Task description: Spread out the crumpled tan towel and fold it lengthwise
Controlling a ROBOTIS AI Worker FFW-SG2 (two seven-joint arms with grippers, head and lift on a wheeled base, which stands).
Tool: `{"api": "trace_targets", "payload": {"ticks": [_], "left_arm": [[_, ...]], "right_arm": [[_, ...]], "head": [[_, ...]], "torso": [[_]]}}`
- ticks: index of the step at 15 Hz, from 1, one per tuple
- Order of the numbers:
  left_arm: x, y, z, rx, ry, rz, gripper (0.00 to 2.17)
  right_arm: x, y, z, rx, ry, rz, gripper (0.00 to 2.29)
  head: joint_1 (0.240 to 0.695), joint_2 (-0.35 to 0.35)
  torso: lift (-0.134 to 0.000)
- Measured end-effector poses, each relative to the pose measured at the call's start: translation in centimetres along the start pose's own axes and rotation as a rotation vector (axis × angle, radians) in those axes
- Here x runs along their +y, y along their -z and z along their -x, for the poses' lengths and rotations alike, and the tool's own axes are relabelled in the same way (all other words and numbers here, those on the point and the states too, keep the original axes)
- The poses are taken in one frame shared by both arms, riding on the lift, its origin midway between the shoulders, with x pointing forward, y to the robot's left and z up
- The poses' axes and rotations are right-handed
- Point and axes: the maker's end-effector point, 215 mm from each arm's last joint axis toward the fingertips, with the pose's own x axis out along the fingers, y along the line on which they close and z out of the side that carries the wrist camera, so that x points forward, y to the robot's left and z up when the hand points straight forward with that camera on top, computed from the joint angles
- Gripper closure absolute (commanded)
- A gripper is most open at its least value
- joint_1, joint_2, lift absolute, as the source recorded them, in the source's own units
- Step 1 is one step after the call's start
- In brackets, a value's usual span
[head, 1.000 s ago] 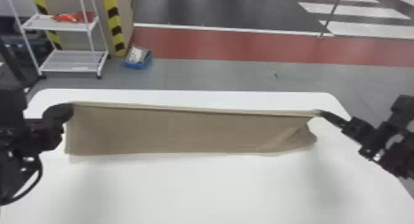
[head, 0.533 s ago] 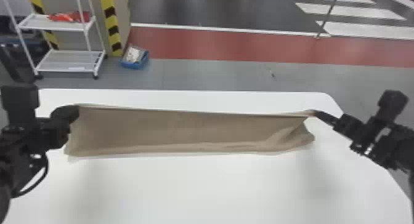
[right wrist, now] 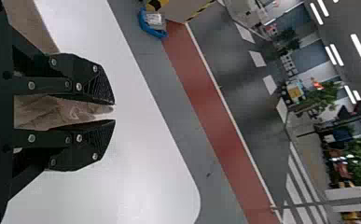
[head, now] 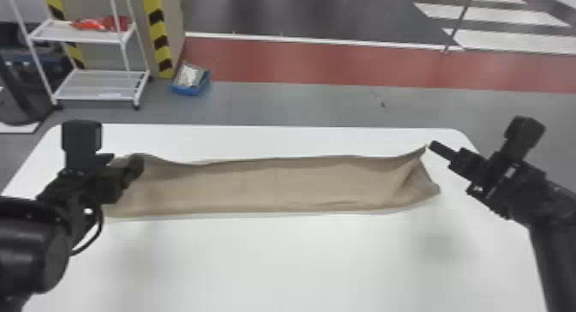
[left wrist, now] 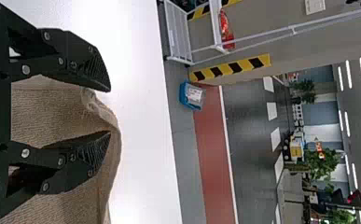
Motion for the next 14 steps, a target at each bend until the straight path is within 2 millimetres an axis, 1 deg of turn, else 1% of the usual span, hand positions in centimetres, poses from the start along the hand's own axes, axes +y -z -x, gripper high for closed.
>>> {"api": "trace_targets", "payload": {"ticks": [2,4,5,6,7,9,10,11,12,14], "left_arm": [[1.4,-0.9,0.0,-0.048,-0.056,0.014,0.02],[3.0,-2.2,0.7,-0.128,-0.104,0.041,0.02],[3.6,-2.2,1.1,-0.146,-0.111,0.053,0.03],[3.9,-2.1,1.5,-0.151,-0.105,0.062,0.03],[4.1,-1.6,2.0,-0.148,-0.087,0.077,0.03],[4.3,0.1,2.5,-0.106,-0.030,0.115,0.03],[4.5,1.0,2.6,-0.076,-0.001,0.144,0.03],[4.8,1.5,2.7,-0.061,0.019,0.171,0.03],[5.2,1.6,2.8,-0.057,0.028,0.193,0.03],[5.7,1.6,3.0,-0.060,0.049,0.220,0.03]], "right_arm": [[-0.8,-1.5,-0.2,-0.076,0.005,-0.014,0.03],[-1.5,-3.0,0.1,-0.151,0.000,-0.029,0.07],[-1.8,-2.9,0.3,-0.156,-0.008,-0.025,0.11],[-2.1,-2.1,0.6,-0.140,-0.018,-0.019,0.19],[-2.1,-0.8,0.9,-0.099,-0.036,-0.014,0.22],[-1.9,2.7,1.7,0.032,-0.067,0.006,0.22],[-1.4,4.2,2.3,0.088,-0.090,0.040,0.31],[-1.3,5.3,2.9,0.129,-0.103,0.071,0.38],[-1.2,6.0,3.2,0.158,-0.114,0.089,0.38],[-1.0,6.6,3.6,0.193,-0.135,0.112,0.51]], "head": [[0.695,-0.127],[0.691,-0.127],[0.690,-0.125],[0.694,-0.124],[0.695,-0.120],[0.695,-0.103],[0.695,-0.093],[0.695,-0.086],[0.695,-0.079],[0.695,-0.067]], "torso": [[-0.124],[-0.124],[-0.124],[-0.124],[-0.124],[-0.124],[-0.124],[-0.124],[-0.124],[-0.124]]}}
